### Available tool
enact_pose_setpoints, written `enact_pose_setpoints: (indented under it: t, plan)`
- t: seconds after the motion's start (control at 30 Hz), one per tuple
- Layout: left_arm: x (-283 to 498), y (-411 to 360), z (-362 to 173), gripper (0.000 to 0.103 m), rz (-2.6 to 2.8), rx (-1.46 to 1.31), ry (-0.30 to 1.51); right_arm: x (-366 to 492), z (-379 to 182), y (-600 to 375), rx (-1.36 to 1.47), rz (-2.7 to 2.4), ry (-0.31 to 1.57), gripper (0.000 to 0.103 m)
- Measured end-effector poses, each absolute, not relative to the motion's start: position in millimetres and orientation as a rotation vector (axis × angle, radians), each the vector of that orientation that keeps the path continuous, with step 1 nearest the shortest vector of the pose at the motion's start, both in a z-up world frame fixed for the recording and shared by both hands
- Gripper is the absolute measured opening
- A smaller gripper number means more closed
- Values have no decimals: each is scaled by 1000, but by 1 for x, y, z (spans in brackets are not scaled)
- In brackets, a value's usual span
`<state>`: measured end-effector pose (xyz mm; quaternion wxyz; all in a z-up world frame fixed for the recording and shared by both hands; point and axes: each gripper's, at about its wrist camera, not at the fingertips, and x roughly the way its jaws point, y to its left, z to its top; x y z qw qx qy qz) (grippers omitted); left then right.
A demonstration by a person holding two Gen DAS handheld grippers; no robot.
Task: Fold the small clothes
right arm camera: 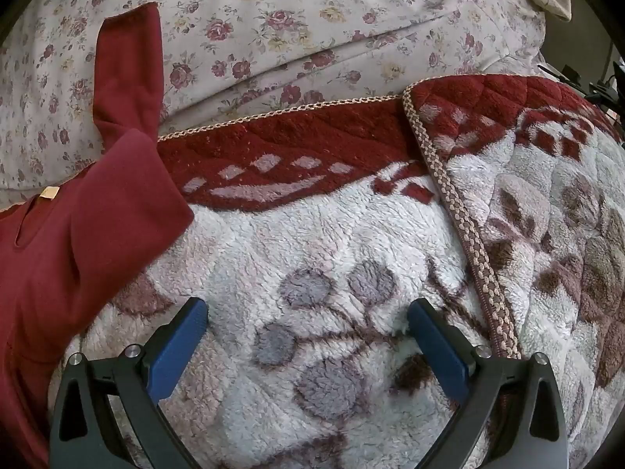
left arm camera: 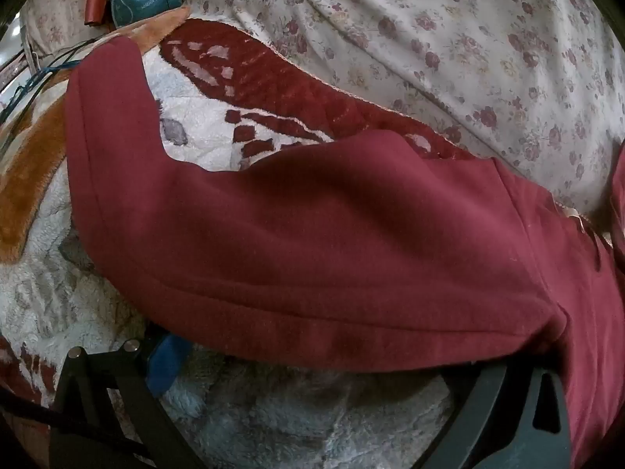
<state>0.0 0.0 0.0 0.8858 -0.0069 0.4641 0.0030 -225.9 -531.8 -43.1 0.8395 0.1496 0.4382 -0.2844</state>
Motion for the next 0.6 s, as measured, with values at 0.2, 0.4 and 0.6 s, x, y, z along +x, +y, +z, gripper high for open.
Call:
enact_pose_setpoints:
  t: [0.2,0.4,0.6]
  plan:
    - [0,0,0,103,8,-12,965,-226,-43,-532,316,-601,927,103]
    - [0,0,0,103,7,-12,965,-226,-43,-532,316,-601,927,103]
    - [0,1,1,103,8,-15,965,-226,-43,-532,316,-601,926,103]
